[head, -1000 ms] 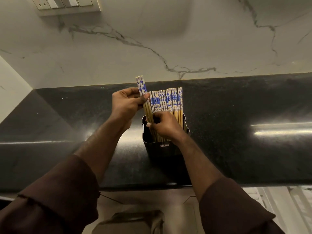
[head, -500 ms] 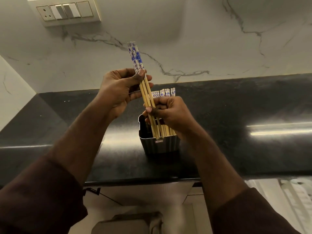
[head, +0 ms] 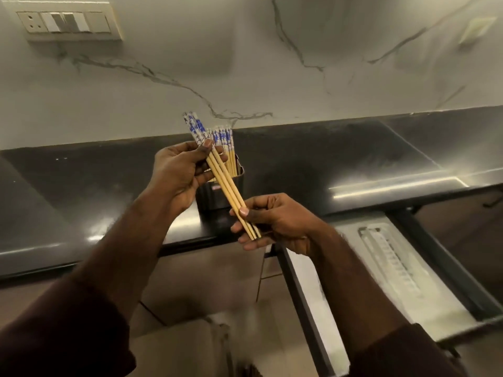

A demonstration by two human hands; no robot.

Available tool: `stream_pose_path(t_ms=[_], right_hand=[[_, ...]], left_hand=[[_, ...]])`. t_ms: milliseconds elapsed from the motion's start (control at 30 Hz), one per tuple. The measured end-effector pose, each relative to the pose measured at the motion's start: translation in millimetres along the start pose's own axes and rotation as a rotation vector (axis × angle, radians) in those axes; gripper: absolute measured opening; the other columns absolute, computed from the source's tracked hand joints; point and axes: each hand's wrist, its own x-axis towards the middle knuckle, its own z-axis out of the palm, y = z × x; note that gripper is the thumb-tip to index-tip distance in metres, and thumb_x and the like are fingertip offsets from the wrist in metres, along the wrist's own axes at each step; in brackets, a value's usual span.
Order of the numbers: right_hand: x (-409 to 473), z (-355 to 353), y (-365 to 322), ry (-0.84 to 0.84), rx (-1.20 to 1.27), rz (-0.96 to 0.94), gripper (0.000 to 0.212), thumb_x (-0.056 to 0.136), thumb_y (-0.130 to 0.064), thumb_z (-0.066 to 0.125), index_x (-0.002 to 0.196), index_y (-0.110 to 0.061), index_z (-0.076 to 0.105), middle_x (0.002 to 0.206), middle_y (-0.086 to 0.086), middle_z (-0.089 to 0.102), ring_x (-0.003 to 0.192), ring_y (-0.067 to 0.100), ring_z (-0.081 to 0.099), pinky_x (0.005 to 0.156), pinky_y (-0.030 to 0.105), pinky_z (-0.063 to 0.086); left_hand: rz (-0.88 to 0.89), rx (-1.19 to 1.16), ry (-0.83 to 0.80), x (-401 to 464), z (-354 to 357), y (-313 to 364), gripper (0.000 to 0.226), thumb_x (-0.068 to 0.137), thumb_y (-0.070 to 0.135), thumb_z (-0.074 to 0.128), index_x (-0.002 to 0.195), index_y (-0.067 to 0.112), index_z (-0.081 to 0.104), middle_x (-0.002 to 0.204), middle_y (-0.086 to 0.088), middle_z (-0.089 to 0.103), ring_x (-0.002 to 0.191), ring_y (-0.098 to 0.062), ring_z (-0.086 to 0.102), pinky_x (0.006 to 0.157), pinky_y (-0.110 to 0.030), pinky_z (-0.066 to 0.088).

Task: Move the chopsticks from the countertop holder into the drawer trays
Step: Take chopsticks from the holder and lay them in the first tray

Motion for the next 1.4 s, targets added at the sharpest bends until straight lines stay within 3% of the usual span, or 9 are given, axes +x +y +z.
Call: stream_pose_path(t_ms=[200, 333, 533, 767, 867, 1067, 1233, 1400], right_hand=[[-70.7, -6.5, 20.8, 0.133, -0.004, 0.019, 0.027, 0.094, -0.01, 0.06, 0.119, 0.0, 0.063, 0.099, 0.018, 0.072, 0.082, 0.027, 0.07, 0.076, 0.041, 0.061], [-112.7, -32.7, 34.0, 0.236, -0.009, 0.046, 0.024, 0.093, -0.007, 0.06, 0.116, 0.001, 0.065, 0.096, 0.016, 0.073, 0.083, 0.027, 0.071, 0.076, 0.043, 0.061], [-158.8, -97.6, 60.7, 0.356, 0.005, 0.122, 0.02, 0.094, -0.005, 0.059, 0.111, 0.001, 0.068, 0.102, 0.021, 0.072, 0.085, 0.028, 0.072, 0.077, 0.045, 0.06], [-176.8, -198.5, 107.3, 0.417, 0.062, 0.295, 0.017, 0.092, -0.005, 0.062, 0.106, 0.001, 0.07, 0.097, 0.019, 0.074, 0.082, 0.028, 0.073, 0.072, 0.044, 0.061], [-169.8, -227.8, 129.1, 0.442, 0.075, 0.369, 0.016, 0.092, -0.003, 0.061, 0.103, 0.004, 0.07, 0.09, 0.017, 0.074, 0.077, 0.028, 0.071, 0.074, 0.047, 0.061], [-143.8, -259.3, 166.3, 0.45, 0.063, 0.51, 0.018, 0.091, -0.001, 0.06, 0.104, 0.007, 0.069, 0.091, 0.019, 0.072, 0.075, 0.029, 0.069, 0.077, 0.048, 0.06], [-122.4, -264.7, 193.6, 0.457, 0.071, 0.604, 0.017, 0.089, -0.002, 0.062, 0.102, 0.008, 0.068, 0.087, 0.019, 0.071, 0.07, 0.028, 0.068, 0.073, 0.044, 0.061], [-98.8, -267.4, 216.8, 0.56, 0.016, 0.658, 0.014, 0.086, -0.001, 0.062, 0.094, 0.005, 0.071, 0.076, 0.015, 0.07, 0.059, 0.024, 0.067, 0.066, 0.042, 0.062]], left_hand=[[-0.085, -0.032, -0.051, -44.4, 36.0, -28.1, 0.026, 0.094, 0.009, 0.059, 0.117, -0.003, 0.064, 0.1, -0.017, 0.073, 0.086, -0.023, 0.075, 0.068, -0.031, 0.061], [-0.144, 0.012, -0.129, -57.7, 78.3, -52.7, 0.022, 0.094, 0.011, 0.06, 0.112, 0.001, 0.065, 0.104, -0.016, 0.074, 0.089, -0.023, 0.075, 0.071, -0.032, 0.062], [-0.269, 0.035, -0.19, -63.9, 154.5, -108.8, 0.027, 0.094, 0.012, 0.058, 0.118, 0.001, 0.063, 0.104, -0.016, 0.074, 0.09, -0.023, 0.075, 0.073, -0.034, 0.062], [-0.472, 0.068, -0.13, -43.9, 230.0, -214.1, 0.027, 0.098, 0.015, 0.054, 0.12, 0.001, 0.061, 0.102, -0.017, 0.073, 0.09, -0.027, 0.073, 0.078, -0.039, 0.059], [-0.582, 0.109, -0.092, -35.4, 243.5, -262.7, 0.028, 0.1, 0.018, 0.051, 0.121, 0.002, 0.06, 0.109, -0.019, 0.071, 0.097, -0.031, 0.071, 0.086, -0.044, 0.057], [-0.773, 0.12, -0.006, -23.0, 243.7, -337.4, 0.032, 0.102, 0.019, 0.045, 0.116, -0.004, 0.062, 0.116, -0.025, 0.067, 0.096, -0.033, 0.069, 0.075, -0.041, 0.058], [-0.864, 0.129, 0.018, -13.7, 232.3, -372.1, 0.031, 0.102, 0.018, 0.044, 0.111, -0.004, 0.062, 0.107, -0.023, 0.066, 0.092, -0.032, 0.067, 0.081, -0.044, 0.056], [-0.901, 0.137, 0.042, 2.0, 228.1, -400.4, 0.031, 0.101, 0.02, 0.046, 0.115, -0.005, 0.059, 0.096, -0.019, 0.062, 0.085, -0.031, 0.064, 0.075, -0.043, 0.055]])
